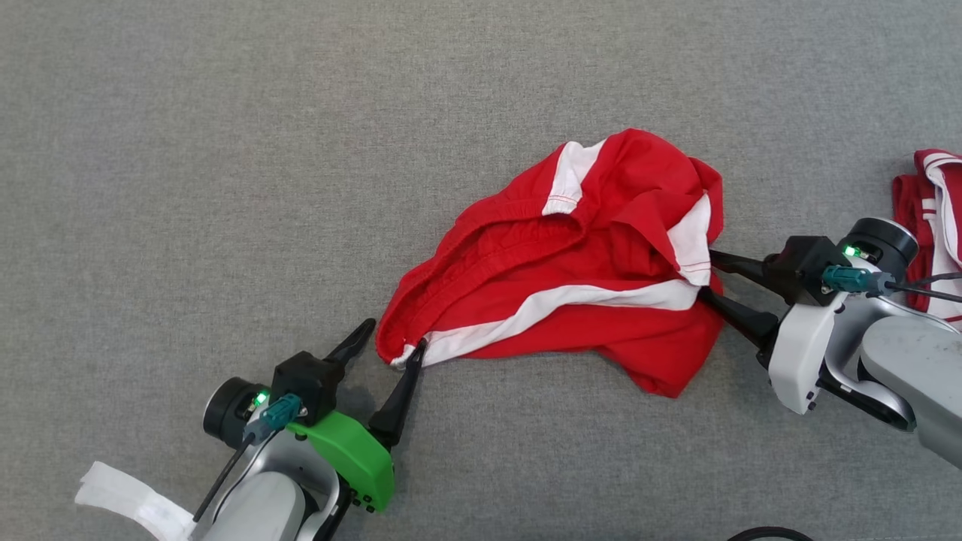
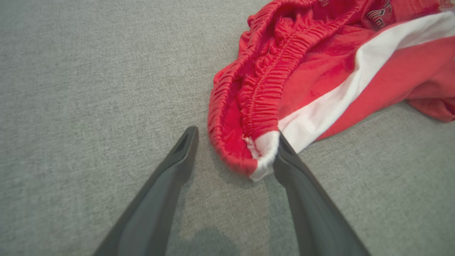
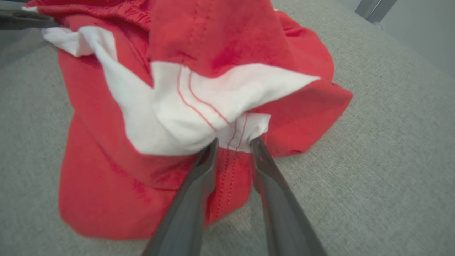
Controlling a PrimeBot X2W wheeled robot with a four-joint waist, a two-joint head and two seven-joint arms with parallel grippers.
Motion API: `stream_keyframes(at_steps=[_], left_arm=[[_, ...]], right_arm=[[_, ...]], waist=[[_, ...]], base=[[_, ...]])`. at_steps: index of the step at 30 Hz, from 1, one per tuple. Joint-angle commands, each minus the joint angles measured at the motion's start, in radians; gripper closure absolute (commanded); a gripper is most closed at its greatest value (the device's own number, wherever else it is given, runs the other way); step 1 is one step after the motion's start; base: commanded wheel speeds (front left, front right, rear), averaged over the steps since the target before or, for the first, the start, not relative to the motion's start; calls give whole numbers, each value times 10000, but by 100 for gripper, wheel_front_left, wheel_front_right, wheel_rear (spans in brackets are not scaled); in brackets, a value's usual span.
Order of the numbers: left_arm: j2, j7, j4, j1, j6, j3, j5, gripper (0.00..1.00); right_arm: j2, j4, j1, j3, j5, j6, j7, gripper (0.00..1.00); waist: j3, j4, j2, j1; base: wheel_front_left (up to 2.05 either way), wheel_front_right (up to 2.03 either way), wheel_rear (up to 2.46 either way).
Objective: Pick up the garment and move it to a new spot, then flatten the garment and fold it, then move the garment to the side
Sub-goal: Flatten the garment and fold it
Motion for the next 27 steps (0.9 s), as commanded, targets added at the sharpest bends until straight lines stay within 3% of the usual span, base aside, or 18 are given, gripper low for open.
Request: stream_keyframes(at_steps=[1, 5, 6, 8, 27], left_arm=[[-13, -15, 28, -191, 38, 2, -46, 0], [-25, -56, 80, -178, 52, -38, -75, 0], [-35, -77, 103, -189, 61, -53, -104, 0], [-49, -91, 126, -192, 67, -68, -123, 0], [226, 111, -65, -20, 147, -310, -135, 0]], right_arm=[[52, 38, -131, 16, 55, -16, 16, 55], [120, 45, -65, 21, 44, -16, 78, 65], [109, -7, -16, 22, 31, -16, 152, 82], [83, -54, 25, 23, 53, -16, 213, 100], [-68, -199, 396, 19, 249, -16, 166, 100]], waist=[[-10, 36, 0, 0], [-63, 119, 0, 0], [-75, 153, 0, 0], [-99, 180, 0, 0], [-366, -28, 0, 0]], base=[[0, 0, 0], [0, 0, 0], [0, 0, 0], [0, 0, 0], [0, 0, 0]])
